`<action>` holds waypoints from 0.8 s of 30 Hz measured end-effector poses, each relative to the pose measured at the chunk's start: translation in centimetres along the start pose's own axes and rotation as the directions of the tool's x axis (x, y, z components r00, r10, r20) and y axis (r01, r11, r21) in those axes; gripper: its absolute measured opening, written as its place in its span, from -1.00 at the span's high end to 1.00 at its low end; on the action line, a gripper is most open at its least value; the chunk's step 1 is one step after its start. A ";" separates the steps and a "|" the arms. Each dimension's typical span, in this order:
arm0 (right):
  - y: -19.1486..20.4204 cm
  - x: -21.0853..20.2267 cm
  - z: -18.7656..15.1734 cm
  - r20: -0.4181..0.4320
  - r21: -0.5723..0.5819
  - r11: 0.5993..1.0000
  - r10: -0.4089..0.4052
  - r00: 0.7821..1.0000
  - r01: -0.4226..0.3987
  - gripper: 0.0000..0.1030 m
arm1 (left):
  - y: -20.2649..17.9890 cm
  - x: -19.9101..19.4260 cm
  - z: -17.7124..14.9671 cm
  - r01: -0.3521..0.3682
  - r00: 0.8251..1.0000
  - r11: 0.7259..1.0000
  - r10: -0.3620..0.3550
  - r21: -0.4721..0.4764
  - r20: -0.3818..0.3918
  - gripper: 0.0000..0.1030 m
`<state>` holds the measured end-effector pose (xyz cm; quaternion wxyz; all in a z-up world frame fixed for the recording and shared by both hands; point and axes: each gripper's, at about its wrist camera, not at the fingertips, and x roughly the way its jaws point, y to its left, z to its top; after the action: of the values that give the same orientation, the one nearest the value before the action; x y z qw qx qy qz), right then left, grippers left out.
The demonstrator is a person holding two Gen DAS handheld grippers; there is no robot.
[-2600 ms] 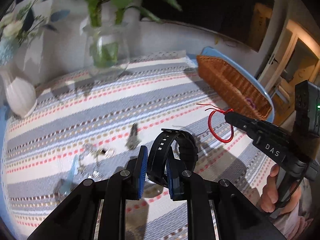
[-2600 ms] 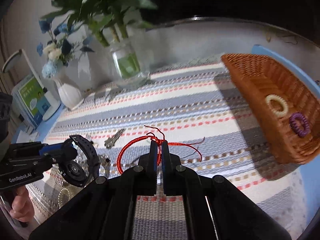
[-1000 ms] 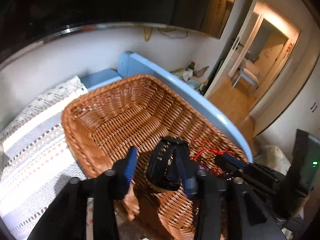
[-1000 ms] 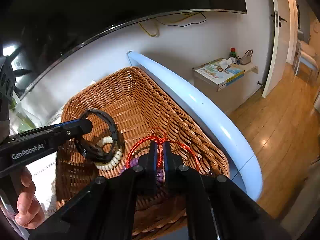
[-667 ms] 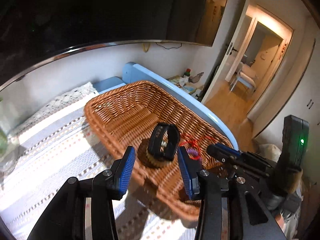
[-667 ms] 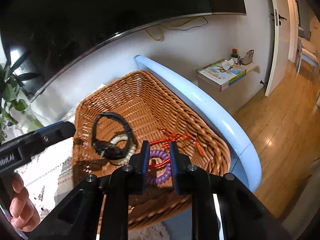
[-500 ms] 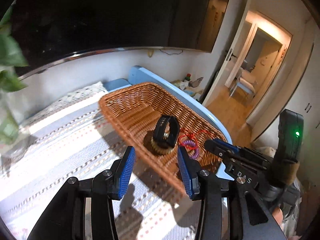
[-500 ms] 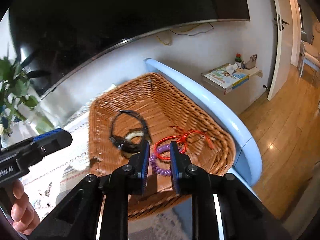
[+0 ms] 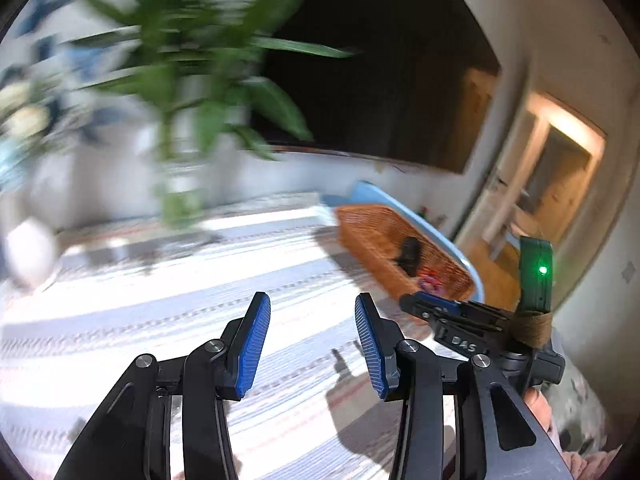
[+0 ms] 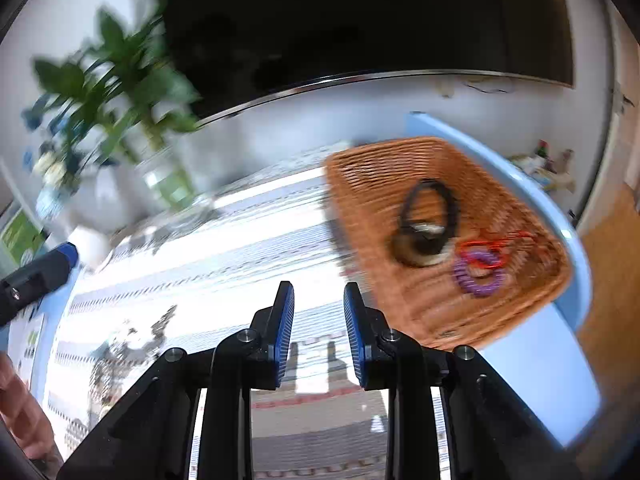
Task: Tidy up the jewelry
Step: 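Move both tools back over the remaining jewelry on the table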
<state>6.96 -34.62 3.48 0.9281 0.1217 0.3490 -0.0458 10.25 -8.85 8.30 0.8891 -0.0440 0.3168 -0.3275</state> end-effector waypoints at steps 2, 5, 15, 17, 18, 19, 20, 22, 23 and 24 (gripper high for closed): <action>2.2 0.6 -0.4 -0.011 -0.031 0.999 0.032 0.999 -0.032 0.45 | 3.1 -1.7 -1.0 -0.054 0.998 0.997 0.055 -0.050 0.018 0.13; 5.7 2.0 -1.1 -0.034 -0.076 0.993 0.083 0.996 -0.085 0.45 | 7.6 -3.6 -2.6 -0.108 0.993 0.985 0.112 -0.134 0.024 0.13; 12.1 9.2 -4.8 -0.116 -0.129 0.974 0.173 0.978 -0.187 0.44 | 16.1 -1.8 -7.3 -0.188 0.981 0.950 0.171 -0.250 -0.089 0.13; 12.1 9.8 -4.9 -0.139 -0.136 0.976 0.150 0.979 -0.169 0.44 | 16.9 -0.7 -8.2 -0.167 0.984 0.949 0.145 -0.266 -0.102 0.13; 12.0 9.6 -4.9 -0.124 -0.131 0.976 0.159 0.979 -0.175 0.43 | 17.2 -0.1 -8.8 -0.150 0.986 0.948 0.124 -0.282 -0.108 0.13; 11.7 9.5 -4.9 -0.121 -0.125 0.975 0.170 0.978 -0.185 0.40 | 17.5 0.3 -9.4 -0.130 0.989 0.946 0.101 -0.297 -0.110 0.13; 11.6 9.4 -5.0 -0.121 -0.117 0.974 0.179 0.976 -0.193 0.32 | 17.7 0.8 -9.7 -0.115 0.990 0.945 0.084 -0.306 -0.114 0.13; 11.3 9.3 -4.8 -0.119 -0.105 0.974 0.188 0.975 -0.201 0.27 | 17.7 1.8 -10.0 -0.124 0.985 0.943 0.080 -0.308 -0.152 0.13; 11.1 9.3 -4.8 -0.119 -0.100 0.974 0.194 0.974 -0.206 0.26 | 17.5 2.0 -10.0 -0.128 0.984 0.946 0.082 -0.299 -0.161 0.13; 11.0 9.4 -4.8 -0.121 -0.094 0.973 0.198 0.973 -0.209 0.26 | 17.2 1.9 -10.0 -0.121 0.985 0.949 0.077 -0.292 -0.156 0.13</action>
<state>12.80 -22.76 -4.09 0.9122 0.1098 0.3876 0.0751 14.98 4.75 -5.59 0.8625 -0.1392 0.4273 -0.2328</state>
